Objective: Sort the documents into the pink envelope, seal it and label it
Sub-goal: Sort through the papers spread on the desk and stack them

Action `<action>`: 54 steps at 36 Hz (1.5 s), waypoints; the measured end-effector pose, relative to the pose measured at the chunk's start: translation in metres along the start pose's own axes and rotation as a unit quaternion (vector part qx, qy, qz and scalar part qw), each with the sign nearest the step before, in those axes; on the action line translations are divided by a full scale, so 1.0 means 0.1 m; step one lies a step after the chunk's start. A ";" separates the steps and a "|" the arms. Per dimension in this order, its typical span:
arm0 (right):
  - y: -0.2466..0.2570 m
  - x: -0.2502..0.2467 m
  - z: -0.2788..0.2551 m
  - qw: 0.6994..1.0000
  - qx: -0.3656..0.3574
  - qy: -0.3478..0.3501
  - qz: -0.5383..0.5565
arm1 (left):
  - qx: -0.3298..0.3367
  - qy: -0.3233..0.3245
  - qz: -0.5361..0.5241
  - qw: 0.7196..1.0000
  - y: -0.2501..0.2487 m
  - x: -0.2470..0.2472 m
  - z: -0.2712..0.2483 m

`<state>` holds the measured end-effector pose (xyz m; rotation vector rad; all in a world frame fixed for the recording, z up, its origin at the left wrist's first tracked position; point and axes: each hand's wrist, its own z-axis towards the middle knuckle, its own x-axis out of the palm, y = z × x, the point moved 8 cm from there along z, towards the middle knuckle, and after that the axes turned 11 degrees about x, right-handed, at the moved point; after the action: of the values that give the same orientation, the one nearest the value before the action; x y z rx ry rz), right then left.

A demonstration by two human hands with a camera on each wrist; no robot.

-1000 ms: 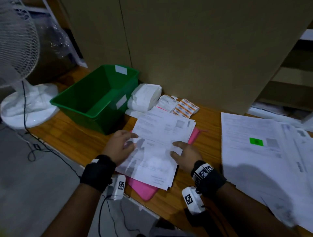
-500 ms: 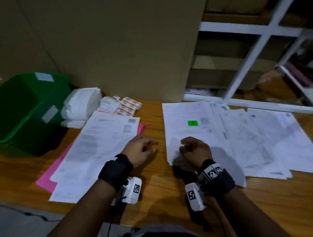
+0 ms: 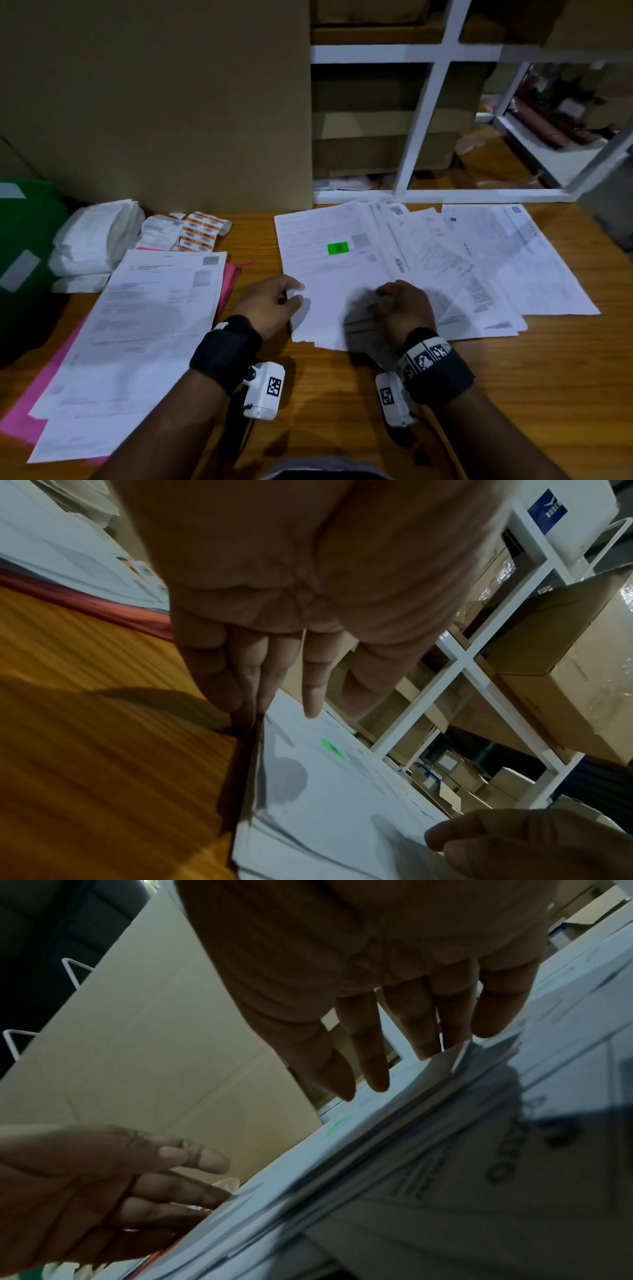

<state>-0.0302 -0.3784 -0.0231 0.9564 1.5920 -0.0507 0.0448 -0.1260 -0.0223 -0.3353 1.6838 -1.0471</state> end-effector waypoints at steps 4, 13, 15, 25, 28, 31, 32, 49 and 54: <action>0.05 -0.03 -0.04 1.000 -0.019 -0.017 0.003 | 0.010 -0.014 0.013 1.000 -0.07 0.00 -0.04; 0.19 -0.14 -0.14 0.991 -0.081 -0.015 0.105 | 0.001 -0.073 -0.105 0.992 -0.04 -0.06 -0.11; 0.32 -0.18 -0.25 0.980 -0.147 -0.030 0.131 | -0.005 -0.083 -0.148 0.985 0.00 -0.09 -0.12; 0.66 -0.03 -0.82 0.925 -0.313 0.005 0.215 | -0.063 -0.178 -0.354 0.916 0.32 -0.26 -0.23; 0.59 0.02 -0.79 0.936 -0.281 0.029 0.211 | -0.053 -0.228 -0.384 0.893 0.42 -0.39 -0.29; 0.48 0.07 -0.73 0.954 -0.220 0.074 0.192 | -0.034 -0.258 -0.381 0.887 0.50 -0.48 -0.34; 0.44 0.08 -0.70 0.956 -0.202 0.084 0.194 | -0.023 -0.257 -0.379 0.889 0.50 -0.50 -0.36; 0.00 0.20 -0.11 0.956 -0.002 0.067 0.286 | -0.033 -0.194 -0.219 0.956 0.33 -0.26 -0.44; -0.11 0.13 -0.12 0.967 0.013 0.044 0.251 | -0.033 -0.185 -0.199 0.962 0.49 -0.25 -0.44</action>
<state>-0.0453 -0.3727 -0.0358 1.3736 1.3879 0.3273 0.0289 -0.0604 -0.0420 -0.8876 1.3402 -1.1345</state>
